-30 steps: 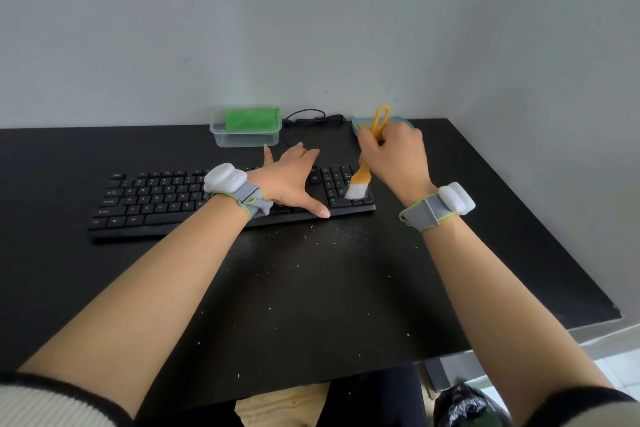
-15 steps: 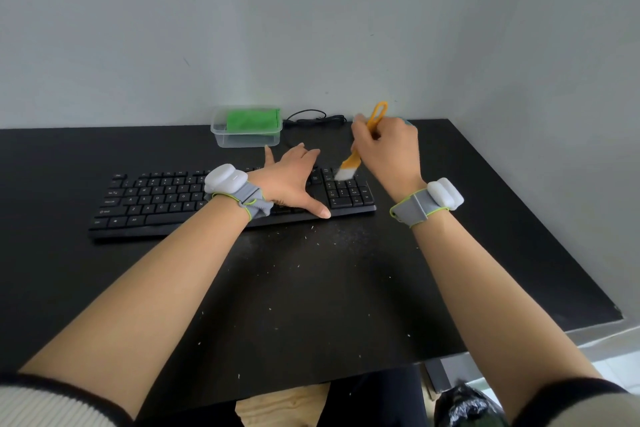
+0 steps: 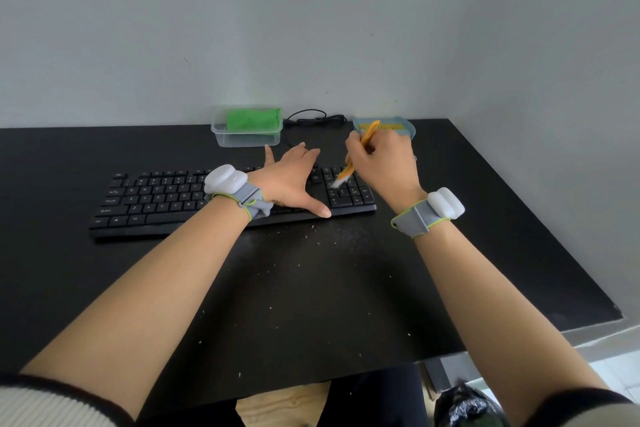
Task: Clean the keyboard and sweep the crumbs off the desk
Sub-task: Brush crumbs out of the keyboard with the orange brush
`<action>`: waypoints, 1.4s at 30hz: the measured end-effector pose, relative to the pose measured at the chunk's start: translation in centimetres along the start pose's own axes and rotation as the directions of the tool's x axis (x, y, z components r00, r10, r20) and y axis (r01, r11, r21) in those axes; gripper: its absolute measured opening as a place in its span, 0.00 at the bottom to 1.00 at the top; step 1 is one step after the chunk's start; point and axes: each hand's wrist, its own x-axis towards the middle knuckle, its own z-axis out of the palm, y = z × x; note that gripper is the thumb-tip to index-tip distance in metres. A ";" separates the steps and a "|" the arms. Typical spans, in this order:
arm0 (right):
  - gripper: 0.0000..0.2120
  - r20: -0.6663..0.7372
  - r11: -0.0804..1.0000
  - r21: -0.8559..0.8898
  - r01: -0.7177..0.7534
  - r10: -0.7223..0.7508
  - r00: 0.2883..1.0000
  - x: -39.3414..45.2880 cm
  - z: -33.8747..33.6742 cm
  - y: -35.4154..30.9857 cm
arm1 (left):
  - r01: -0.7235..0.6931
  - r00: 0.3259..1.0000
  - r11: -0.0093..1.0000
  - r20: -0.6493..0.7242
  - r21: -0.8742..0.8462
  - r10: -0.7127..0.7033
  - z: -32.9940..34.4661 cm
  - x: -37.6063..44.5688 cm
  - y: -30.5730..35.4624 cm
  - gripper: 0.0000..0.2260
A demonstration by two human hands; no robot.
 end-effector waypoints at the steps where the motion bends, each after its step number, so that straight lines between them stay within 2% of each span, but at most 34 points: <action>1: 0.23 0.017 1.000 -0.008 -0.003 0.003 1.000 -0.1 0.0 0.1 | 0.000 1.000 1.000 -0.004 -0.001 0.000 0.0 0.0 0.0 0.58; 6: 0.23 -0.017 0.996 0.078 0.031 -0.030 0.999 -0.3 -0.1 0.1 | -0.001 1.000 1.000 -0.013 -0.011 0.000 -0.1 0.1 -0.1 0.58; 10: 0.25 -0.007 1.000 0.027 -0.001 0.001 1.000 -0.1 -0.2 0.5 | -0.005 1.000 1.000 -0.028 -0.019 0.005 0.0 0.0 0.1 0.58; 15: 0.27 -0.044 0.998 0.054 0.015 -0.013 0.999 -0.2 -0.7 0.8 | -0.016 0.999 1.000 -0.034 -0.016 0.015 0.1 0.3 0.3 0.58; 19: 0.24 -0.038 0.999 0.032 -0.018 0.019 0.999 -0.2 -0.9 1.2 | -0.024 0.999 1.000 -0.035 -0.019 0.023 0.2 0.6 0.7 0.58; 23: 0.27 -0.056 0.996 0.091 -0.009 0.014 0.998 -0.3 -1.1 1.3 | -0.024 0.999 1.000 -0.036 -0.014 0.023 0.2 0.9 1.1 0.57; 29: 0.22 -0.097 0.996 0.087 -0.003 0.011 0.995 -0.1 -1.8 2.4 | -0.045 0.998 0.999 -0.037 -0.005 0.045 0.2 1.9 2.4 0.57; 42: 0.21 -0.096 0.997 0.078 -0.016 0.024 0.995 0.7 -2.3 3.5 | -0.060 0.996 0.998 -0.066 -0.005 0.060 0.6 3.7 4.1 0.57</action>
